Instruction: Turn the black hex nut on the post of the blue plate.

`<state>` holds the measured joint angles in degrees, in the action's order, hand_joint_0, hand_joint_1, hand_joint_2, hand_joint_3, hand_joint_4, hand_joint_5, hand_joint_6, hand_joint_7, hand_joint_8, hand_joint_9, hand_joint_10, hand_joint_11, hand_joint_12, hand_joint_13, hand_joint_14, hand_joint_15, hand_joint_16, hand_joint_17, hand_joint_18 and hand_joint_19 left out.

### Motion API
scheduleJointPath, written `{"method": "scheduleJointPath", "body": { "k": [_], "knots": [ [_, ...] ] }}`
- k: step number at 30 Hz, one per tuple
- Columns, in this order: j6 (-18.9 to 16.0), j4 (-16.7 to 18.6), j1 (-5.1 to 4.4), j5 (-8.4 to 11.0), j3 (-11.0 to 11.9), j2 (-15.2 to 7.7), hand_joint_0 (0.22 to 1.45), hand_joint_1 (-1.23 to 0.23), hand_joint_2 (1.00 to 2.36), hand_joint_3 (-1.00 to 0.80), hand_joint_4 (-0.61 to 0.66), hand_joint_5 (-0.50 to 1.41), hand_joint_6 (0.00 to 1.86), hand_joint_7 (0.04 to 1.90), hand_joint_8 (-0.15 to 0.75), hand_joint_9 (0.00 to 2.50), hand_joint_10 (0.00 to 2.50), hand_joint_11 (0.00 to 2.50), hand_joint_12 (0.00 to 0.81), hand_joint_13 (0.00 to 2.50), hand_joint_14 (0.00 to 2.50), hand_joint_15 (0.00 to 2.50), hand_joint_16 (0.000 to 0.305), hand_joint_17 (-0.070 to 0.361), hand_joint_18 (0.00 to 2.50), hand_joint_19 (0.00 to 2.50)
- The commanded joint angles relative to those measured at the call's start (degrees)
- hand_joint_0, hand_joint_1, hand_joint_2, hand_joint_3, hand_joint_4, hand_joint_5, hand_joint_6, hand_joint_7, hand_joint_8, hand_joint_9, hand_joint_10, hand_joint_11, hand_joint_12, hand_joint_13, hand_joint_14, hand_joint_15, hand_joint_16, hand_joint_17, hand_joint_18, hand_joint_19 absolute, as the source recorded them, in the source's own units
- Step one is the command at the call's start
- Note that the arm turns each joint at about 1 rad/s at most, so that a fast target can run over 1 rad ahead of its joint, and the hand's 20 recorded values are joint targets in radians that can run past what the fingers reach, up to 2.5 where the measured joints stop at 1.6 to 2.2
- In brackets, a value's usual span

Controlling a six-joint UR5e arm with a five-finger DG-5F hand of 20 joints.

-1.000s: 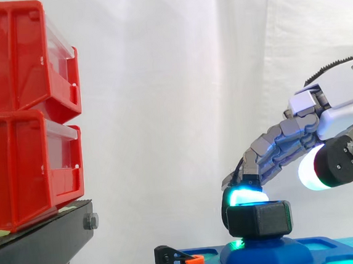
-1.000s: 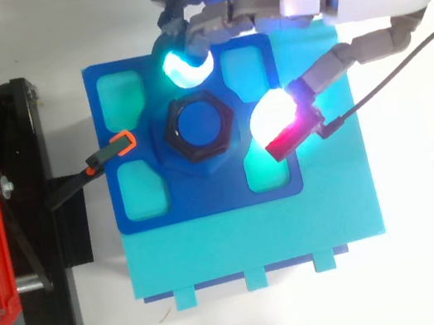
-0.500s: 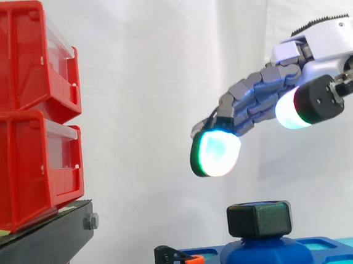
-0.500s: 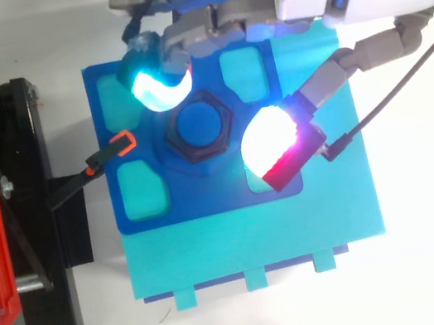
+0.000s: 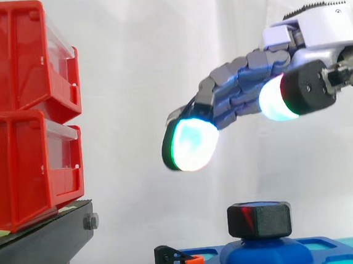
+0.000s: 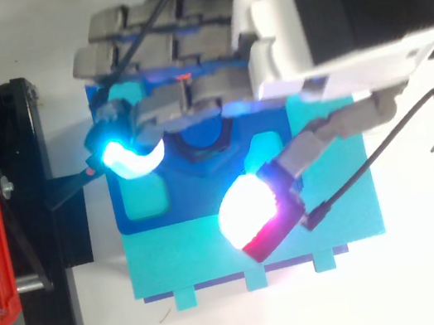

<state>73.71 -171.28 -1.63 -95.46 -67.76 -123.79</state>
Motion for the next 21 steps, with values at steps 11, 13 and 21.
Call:
{"method": "scheduleJointPath", "body": {
  "k": [11,13,21],
  "knots": [
    [-0.50,-1.78,-3.82,3.61,0.00,-0.40,0.47,-0.38,1.00,-0.50,0.15,-0.21,0.50,0.78,0.220,0.24,0.00,0.00,0.348,0.26,0.00,0.03,0.059,0.133,0.04,0.08],
    [-0.50,-2.75,-3.91,3.53,0.00,-0.40,0.48,-0.38,1.00,-0.50,0.16,-0.20,0.50,0.78,0.222,0.25,0.00,0.00,0.345,0.27,0.00,0.04,0.059,0.133,0.05,0.08],
    [-0.15,-8.20,-2.68,3.18,0.00,-0.40,0.48,-0.38,1.00,-0.50,0.16,-0.20,0.50,0.79,0.223,0.26,0.00,0.00,0.344,0.28,0.00,0.05,0.059,0.132,0.06,0.08]
  ]
}}
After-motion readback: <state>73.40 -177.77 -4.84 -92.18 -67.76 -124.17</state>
